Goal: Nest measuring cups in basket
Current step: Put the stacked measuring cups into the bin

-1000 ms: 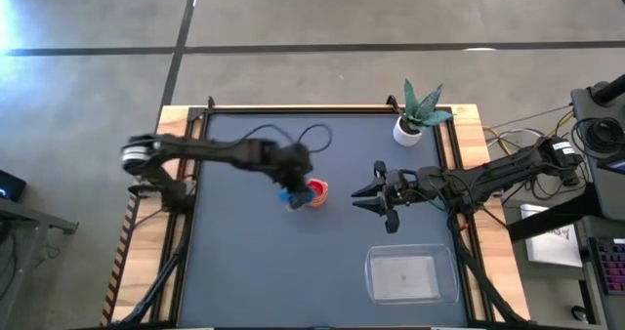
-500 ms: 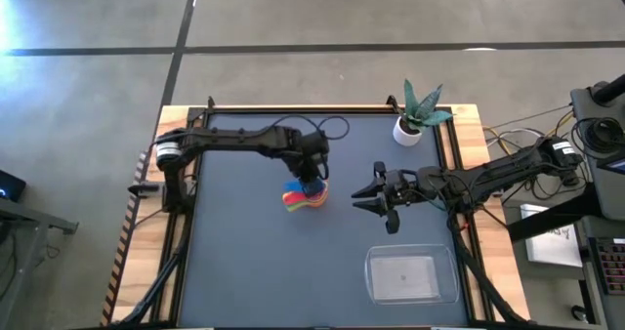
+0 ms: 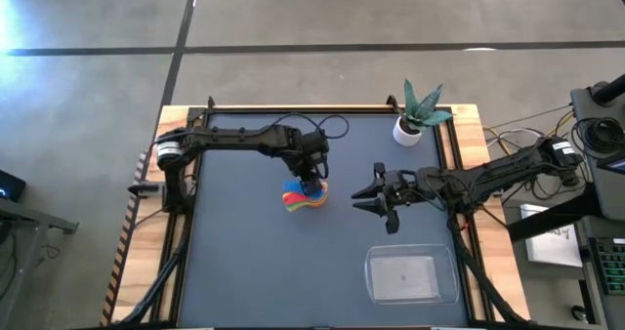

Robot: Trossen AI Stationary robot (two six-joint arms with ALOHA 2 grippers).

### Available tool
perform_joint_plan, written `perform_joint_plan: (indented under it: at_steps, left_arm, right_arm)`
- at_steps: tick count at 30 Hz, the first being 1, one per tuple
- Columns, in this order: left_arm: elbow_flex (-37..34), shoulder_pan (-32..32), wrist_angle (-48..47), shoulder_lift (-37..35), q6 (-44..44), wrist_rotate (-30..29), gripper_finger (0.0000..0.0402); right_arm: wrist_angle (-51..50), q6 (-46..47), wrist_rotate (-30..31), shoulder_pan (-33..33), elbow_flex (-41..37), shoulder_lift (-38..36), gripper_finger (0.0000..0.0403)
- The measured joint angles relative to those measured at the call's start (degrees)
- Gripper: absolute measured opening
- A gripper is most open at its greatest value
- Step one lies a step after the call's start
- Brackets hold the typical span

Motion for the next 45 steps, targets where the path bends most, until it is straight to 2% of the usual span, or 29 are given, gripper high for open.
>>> perform_joint_plan:
  at_steps: [10, 15, 18, 22, 29, 33, 40, 45]
  left_arm:
    - [0.1, 0.1, 0.3, -0.5, 2.1, -0.7, 0.0182]
    - [0.1, 0.0, 0.7, -8.4, 3.7, -6.9, 0.0182]
    - [-1.2, -0.1, 1.6, -14.0, 3.8, -7.7, 0.0182]
    - [-7.6, -1.0, 6.8, -21.7, 4.5, -7.8, 0.0182]
    - [-27.2, -2.4, 19.8, -33.2, 3.0, -7.6, 0.0182]
    - [-35.4, -2.5, 24.2, -38.2, 1.5, -7.6, 0.0183]
    - [-43.3, -3.7, 28.4, -40.3, 0.4, -7.6, 0.0183]
    - [-43.1, -6.8, 29.1, -37.3, 2.7, -7.7, 0.0191]
  right_arm:
    - [-1.2, 2.2, 0.1, 0.0, 0.0, 0.0, 0.01]
    - [-1.6, 1.6, 0.1, 0.0, 0.0, 0.1, 0.01]
    - [-1.6, 0.8, 1.2, 0.0, 0.0, 0.1, 0.01]
    - [-1.6, 0.0, 2.2, 0.0, 0.0, 0.2, 0.01]
    - [-1.8, 0.0, 2.2, 0.0, 0.0, 0.2, 0.01]
    - [-2.0, -0.4, 2.3, 0.0, 0.0, 0.2, 0.01]
    - [-2.4, -1.1, 2.3, 0.0, 0.0, 0.2, 0.01]
    - [-2.5, -1.1, 2.3, 0.0, 0.0, 0.2, 0.01]
